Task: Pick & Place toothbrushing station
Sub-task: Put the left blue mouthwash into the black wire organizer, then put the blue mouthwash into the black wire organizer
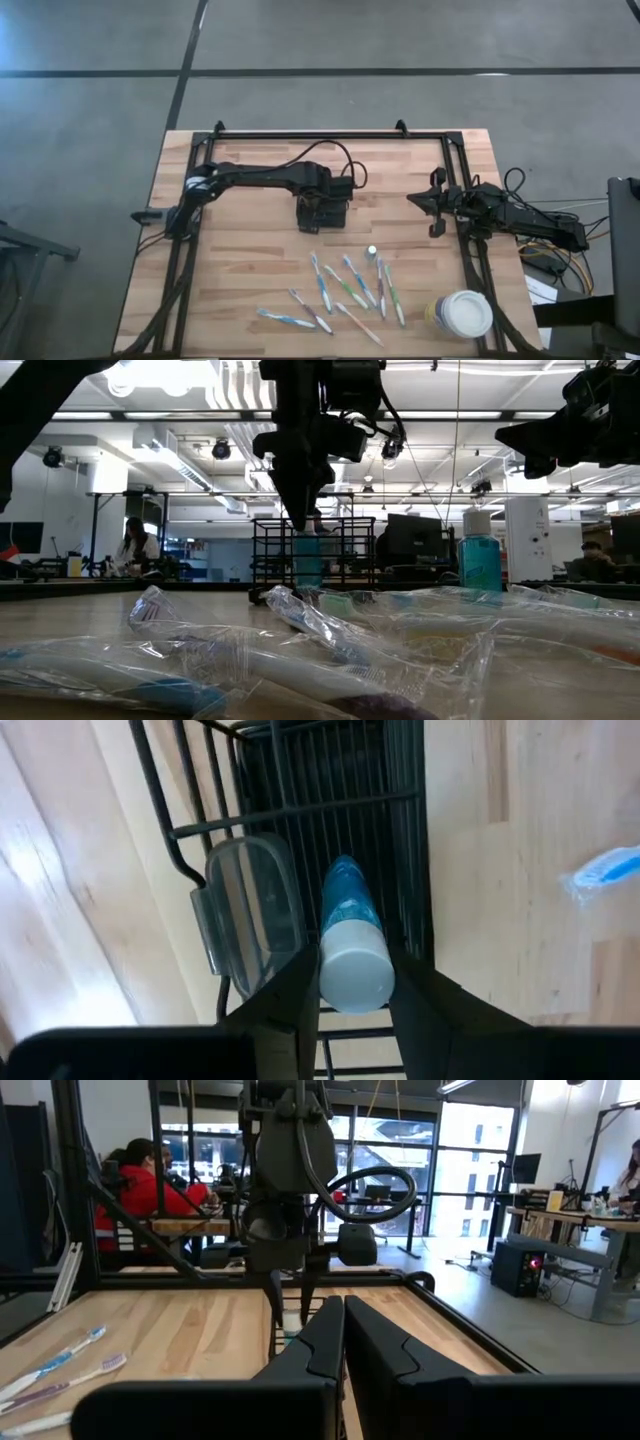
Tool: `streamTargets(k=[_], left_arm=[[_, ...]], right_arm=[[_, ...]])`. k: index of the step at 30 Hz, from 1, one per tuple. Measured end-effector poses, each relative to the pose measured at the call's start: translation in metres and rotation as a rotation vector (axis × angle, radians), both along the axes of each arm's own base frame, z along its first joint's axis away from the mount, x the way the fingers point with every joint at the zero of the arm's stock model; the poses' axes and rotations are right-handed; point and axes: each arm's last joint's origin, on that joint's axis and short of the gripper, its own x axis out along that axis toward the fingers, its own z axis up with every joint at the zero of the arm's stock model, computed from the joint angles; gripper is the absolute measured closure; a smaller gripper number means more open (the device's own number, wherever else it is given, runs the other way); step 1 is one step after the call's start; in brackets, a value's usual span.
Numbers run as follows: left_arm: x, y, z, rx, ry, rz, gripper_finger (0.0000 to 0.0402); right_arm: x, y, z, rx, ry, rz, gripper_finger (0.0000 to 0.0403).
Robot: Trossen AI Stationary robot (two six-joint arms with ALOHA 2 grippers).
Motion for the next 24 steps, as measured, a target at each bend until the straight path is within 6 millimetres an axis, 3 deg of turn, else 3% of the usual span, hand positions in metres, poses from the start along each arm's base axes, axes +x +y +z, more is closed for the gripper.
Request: streamTargets(k=[11, 19, 24], left_arm=[[0.001, -0.001, -0.003, -0.025, 0.007, -0.023, 0.0247], [0.001, -0.001, -0.003, -0.024, 0.005, -0.024, 0.0241], [0.003, 0.0, 0.008, -0.022, -0.027, -0.024, 0.0239]], right_arm=[[0.0, 0.0, 0.0, 0.001, 0.001, -0.002, 0.0394], [0.0, 0.0, 0.0, 0.001, 0.002, -0.002, 0.0394], [0.0, 0.0, 0.0, 0.001, 0.002, -0.002, 0.0394]])
